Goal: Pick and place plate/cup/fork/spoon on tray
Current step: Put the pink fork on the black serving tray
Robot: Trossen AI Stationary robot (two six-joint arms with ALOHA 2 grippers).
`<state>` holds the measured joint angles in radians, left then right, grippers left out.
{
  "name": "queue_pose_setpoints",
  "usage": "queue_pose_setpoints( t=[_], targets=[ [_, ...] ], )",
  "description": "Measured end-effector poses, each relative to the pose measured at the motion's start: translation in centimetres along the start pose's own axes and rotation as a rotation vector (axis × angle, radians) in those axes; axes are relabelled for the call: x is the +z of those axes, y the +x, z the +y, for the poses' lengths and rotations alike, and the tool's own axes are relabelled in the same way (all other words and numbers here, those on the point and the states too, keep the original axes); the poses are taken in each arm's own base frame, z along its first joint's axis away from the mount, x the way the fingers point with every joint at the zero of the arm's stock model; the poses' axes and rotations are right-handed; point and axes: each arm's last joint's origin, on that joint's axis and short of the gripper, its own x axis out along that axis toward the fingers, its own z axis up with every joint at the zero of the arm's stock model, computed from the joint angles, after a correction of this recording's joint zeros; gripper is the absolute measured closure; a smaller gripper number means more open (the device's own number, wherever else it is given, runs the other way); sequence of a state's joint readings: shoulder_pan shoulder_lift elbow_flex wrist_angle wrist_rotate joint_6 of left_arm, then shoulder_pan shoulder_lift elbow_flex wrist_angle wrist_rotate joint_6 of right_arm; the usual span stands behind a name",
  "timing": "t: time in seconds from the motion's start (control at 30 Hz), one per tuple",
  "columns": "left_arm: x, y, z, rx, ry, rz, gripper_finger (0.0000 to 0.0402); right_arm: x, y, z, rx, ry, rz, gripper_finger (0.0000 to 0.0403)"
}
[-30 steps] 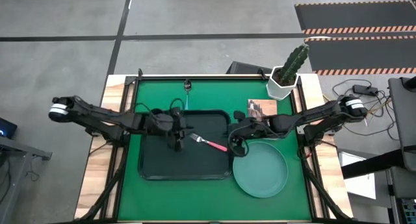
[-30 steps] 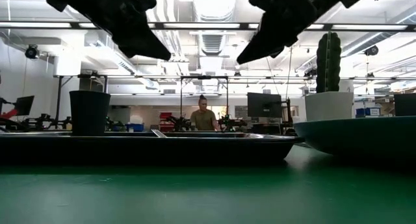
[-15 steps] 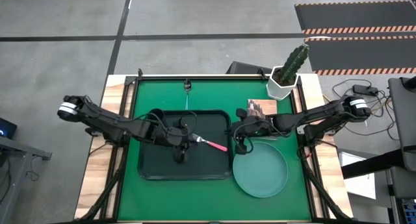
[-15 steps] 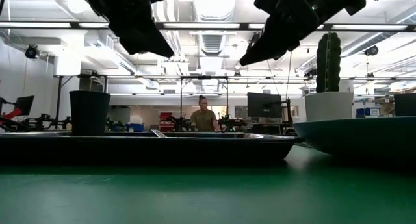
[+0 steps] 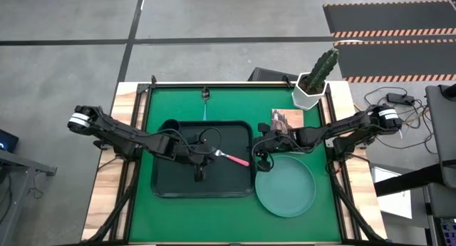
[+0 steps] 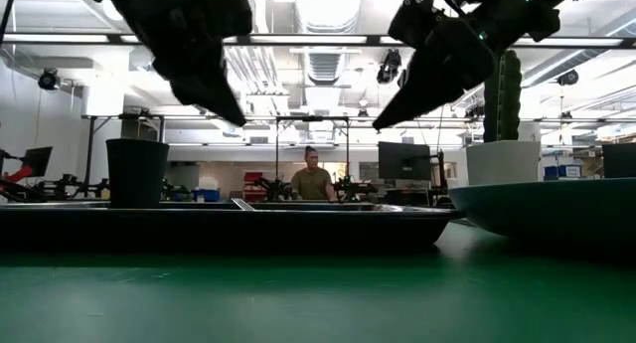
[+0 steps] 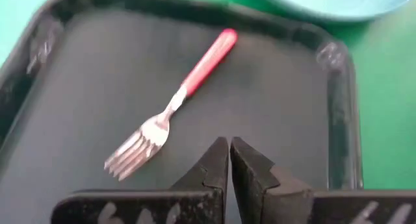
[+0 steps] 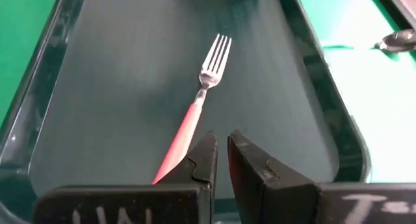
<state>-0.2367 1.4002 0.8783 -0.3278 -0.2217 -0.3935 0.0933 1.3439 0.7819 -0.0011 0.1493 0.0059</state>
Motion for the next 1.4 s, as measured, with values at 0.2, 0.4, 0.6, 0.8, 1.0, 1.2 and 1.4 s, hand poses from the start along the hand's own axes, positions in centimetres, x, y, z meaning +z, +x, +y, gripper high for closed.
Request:
queue_pose_setpoints(
  t=[0.2, 0.4, 0.6, 0.8, 1.0, 1.2, 1.4],
  targets=[
    [-1.4, 0.3, 0.5, 0.034, -0.097, 0.125, 0.0402, -0.2, 0.0, 0.0, 0.000, -0.025, 0.013, 0.0376],
    [-3.5, 2.1, 0.8, 0.066, -0.125, 0.275, 0.0401, -0.2, 0.0, 0.0, 0.000, -0.074, 0.014, 0.0376],
    [-4.4, 4.7, 0.9, 0.105, -0.095, 0.315, 0.0401, -0.2, 0.0, 0.0, -0.008, -0.098, 0.013, 0.0376],
    [-4.0, 5.5, 0.8, 0.095, -0.052, 0.314, 0.0401, -0.2, 0.0, -0.1, -0.010, -0.097, 0.013, 0.0376],
    [-3.0, 4.9, 1.2, 0.123, -0.012, 0.260, 0.0401, -0.2, 0.0, -0.1, -0.010, -0.097, 0.013, 0.0376],
    [-2.5, 4.7, 2.3, 0.204, 0.038, 0.220, 0.0401, -0.2, 0.0, -0.1, -0.010, -0.097, 0.014, 0.0376],
    [-2.2, 5.5, 3.3, 0.222, 0.048, 0.207, 0.0401, -0.3, 0.0, -0.1, -0.010, -0.098, 0.020, 0.0376]
  ],
)
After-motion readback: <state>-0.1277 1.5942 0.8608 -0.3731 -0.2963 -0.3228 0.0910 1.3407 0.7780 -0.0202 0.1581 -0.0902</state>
